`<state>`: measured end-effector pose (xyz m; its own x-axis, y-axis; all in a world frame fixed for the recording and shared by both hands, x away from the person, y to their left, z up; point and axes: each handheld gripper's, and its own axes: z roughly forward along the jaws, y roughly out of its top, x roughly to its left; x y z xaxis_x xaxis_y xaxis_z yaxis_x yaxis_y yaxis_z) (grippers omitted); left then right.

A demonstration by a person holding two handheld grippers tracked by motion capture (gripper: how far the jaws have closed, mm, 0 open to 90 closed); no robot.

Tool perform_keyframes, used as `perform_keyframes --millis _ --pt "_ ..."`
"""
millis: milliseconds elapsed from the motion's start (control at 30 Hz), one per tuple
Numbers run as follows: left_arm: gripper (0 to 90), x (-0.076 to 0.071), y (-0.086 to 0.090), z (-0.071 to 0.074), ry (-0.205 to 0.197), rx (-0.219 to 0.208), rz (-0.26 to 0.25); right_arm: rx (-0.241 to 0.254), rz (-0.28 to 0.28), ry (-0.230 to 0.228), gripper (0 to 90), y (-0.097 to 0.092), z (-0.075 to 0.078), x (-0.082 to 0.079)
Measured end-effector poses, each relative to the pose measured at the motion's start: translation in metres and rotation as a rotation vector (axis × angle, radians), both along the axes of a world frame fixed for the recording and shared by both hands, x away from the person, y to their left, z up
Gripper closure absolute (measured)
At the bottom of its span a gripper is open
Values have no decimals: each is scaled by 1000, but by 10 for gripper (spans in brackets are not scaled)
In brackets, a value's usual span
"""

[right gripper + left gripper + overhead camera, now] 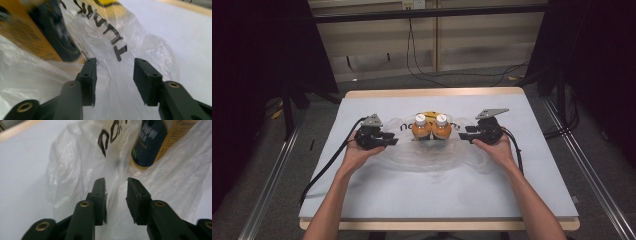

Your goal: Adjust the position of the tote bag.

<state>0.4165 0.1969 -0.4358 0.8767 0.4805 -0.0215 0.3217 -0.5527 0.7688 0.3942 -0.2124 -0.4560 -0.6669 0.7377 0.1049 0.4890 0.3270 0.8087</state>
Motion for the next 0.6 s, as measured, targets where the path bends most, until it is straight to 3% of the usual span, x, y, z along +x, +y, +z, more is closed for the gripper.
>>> perform_keyframes --millis 33,167,200,267,333,367,400,433,600 --pt "657 -5 5 8 -16 -9 -9 4 6 -15 496 -1 8 -3" --pt "679 -10 8 18 -36 -45 -28 14 11 -42 488 -4 23 -9" --pt "705 -11 5 22 -38 -72 -39 24 14 -67 488 -4 33 -13" --pt "727 -11 2 22 -37 -80 -55 40 20 -77 491 -4 37 -15" --pt "778 -10 -7 21 -34 -72 -83 81 55 -76 654 -2 44 -18" --pt "778 -10 -15 19 -23 -72 -99 81 55 -76 654 -2 44 -18" --pt "815 -9 -25 16 -15 -55 -116 73 99 -64 769 3 43 -20" --pt "837 -9 -25 16 -15 -55 -116 68 118 -61 824 5 42 -20" --pt "880 5 -46 0 28 -6 -111 12 149 -21 900 19 33 -17"
